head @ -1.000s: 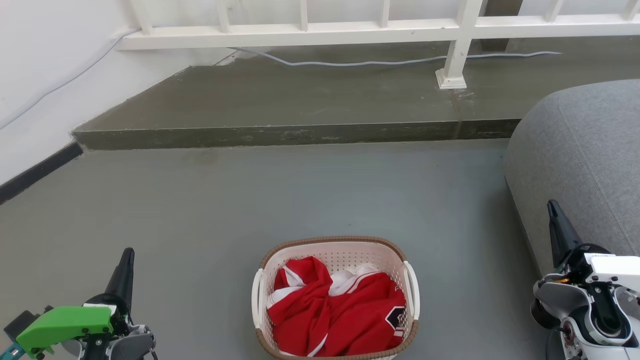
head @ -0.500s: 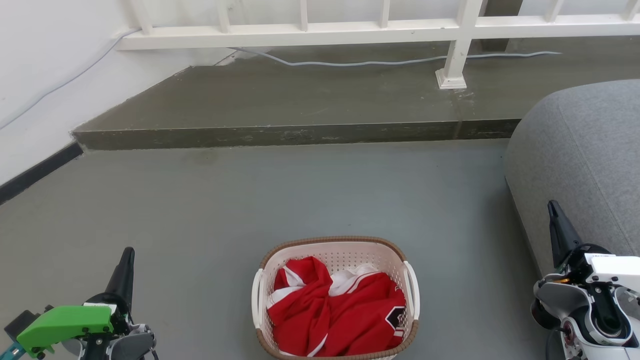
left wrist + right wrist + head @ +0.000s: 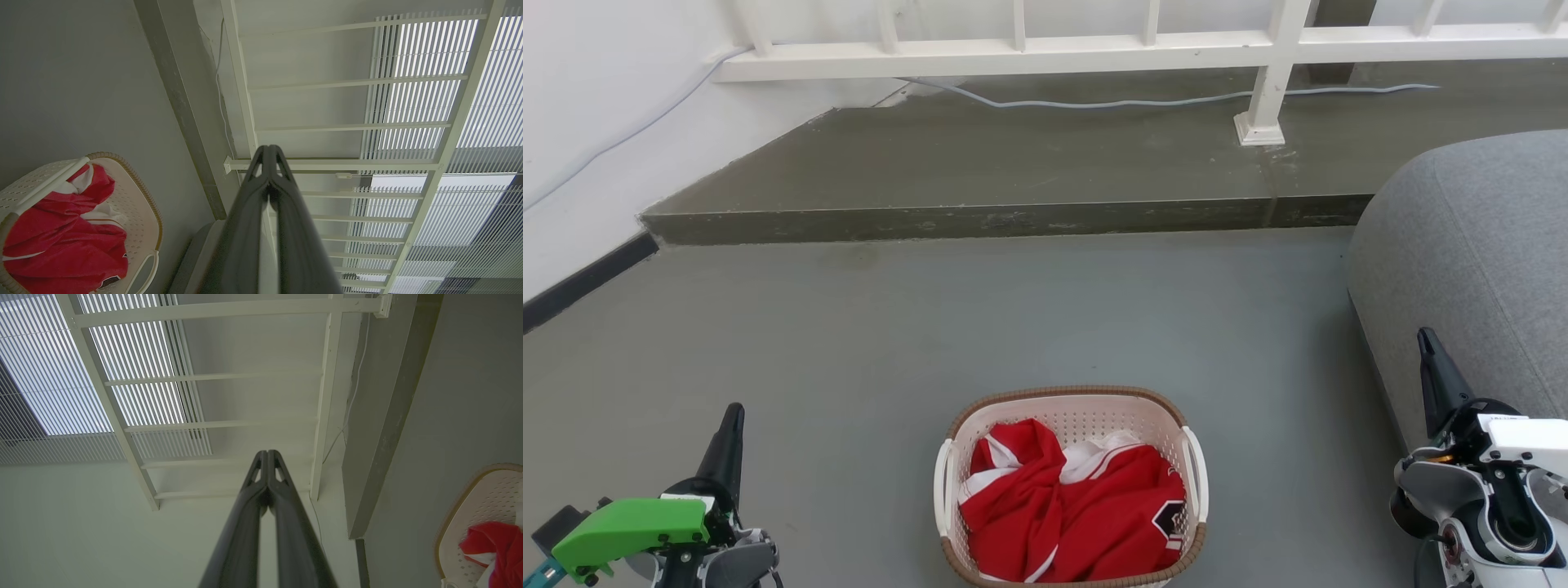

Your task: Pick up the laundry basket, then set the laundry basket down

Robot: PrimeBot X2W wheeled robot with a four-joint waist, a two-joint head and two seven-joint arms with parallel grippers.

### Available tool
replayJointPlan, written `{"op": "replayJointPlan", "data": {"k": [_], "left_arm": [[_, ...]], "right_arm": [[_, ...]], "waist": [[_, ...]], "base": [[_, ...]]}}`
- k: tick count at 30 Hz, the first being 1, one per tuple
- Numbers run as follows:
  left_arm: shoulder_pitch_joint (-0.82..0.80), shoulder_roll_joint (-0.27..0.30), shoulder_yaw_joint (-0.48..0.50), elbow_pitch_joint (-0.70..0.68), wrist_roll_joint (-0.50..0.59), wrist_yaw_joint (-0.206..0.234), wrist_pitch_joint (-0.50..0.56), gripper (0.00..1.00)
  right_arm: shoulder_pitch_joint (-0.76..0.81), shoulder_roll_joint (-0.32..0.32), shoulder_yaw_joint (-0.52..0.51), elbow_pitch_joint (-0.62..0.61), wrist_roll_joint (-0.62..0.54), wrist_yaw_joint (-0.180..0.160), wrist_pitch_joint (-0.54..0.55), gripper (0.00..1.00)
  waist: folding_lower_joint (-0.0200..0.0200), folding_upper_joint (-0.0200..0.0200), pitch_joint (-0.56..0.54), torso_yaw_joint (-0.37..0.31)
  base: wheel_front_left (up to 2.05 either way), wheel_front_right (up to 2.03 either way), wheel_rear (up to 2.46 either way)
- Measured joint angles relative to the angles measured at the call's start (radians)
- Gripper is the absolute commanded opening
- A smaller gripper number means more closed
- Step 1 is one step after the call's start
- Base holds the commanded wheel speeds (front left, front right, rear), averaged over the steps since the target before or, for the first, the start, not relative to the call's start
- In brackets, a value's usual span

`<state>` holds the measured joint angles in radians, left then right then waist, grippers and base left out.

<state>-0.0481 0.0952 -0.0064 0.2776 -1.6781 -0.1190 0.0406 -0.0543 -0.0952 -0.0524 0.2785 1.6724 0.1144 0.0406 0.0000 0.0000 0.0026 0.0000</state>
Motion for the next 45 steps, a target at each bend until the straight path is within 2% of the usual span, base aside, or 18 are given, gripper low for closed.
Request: {"op": "replayJointPlan", "data": {"k": [45], "left_arm": [[-0.007, -0.006, 0.004, 0.001, 0.0, -0.001, 0.003, 0.0]], "right_arm": [[0.0, 0.002, -0.005, 0.002, 0.0, 0.0, 0.006, 0.0]], "waist": [[0.0, 0.0, 0.0, 0.0]], "base": [[0.0, 0.0, 0.0]]}}
